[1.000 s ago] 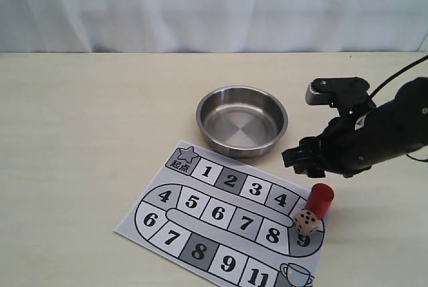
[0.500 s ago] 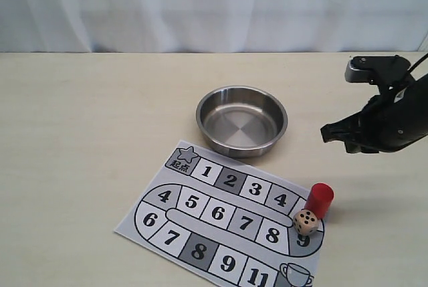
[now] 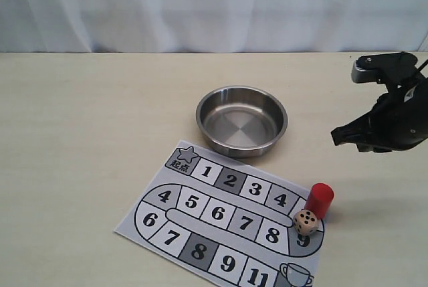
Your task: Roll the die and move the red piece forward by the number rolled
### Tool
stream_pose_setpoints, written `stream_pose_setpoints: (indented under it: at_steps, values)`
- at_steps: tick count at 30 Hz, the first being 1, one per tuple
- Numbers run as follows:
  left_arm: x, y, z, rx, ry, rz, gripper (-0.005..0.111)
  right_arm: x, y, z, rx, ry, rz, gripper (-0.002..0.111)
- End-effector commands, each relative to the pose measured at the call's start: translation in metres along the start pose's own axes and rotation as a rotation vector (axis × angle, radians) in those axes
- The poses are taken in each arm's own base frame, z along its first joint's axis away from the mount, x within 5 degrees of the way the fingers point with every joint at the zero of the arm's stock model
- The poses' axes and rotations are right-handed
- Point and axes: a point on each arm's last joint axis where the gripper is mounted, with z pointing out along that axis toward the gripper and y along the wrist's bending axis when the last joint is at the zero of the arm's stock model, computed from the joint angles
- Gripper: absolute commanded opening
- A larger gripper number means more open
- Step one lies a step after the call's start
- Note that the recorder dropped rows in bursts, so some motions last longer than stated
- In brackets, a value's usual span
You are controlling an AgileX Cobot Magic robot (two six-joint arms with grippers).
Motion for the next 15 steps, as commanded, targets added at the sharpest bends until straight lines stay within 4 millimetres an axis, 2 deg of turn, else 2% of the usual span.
stream_pose_setpoints:
  at_steps: [1,5,9,11,12,15]
  values:
    - [-0.003,-0.001,0.0,0.008,-0.014,-0.005,0.0,-0.002,-0.003,-0.019,0.016,0.009,0.007,0.004]
    - [-0.003,-0.001,0.0,0.008,-0.014,-0.005,0.0,-0.001,-0.003,-0.036,0.017,0.011,0.005,0.004]
    - [-0.003,-0.001,0.0,0.008,-0.014,-0.005,0.0,0.004,-0.002,-0.065,0.02,-0.039,0.004,0.004]
    - [-0.002,-0.001,0.0,0.008,-0.011,-0.005,0.0,0.008,-0.002,-0.084,0.022,-0.075,0.004,0.004]
    - [-0.002,-0.001,0.0,0.008,-0.011,-0.005,0.0,0.014,-0.001,-0.107,0.026,-0.13,-0.002,0.004]
    - [-0.002,-0.001,0.0,0.008,-0.011,-0.005,0.0,0.027,0.0,-0.145,0.032,-0.25,-0.002,0.004]
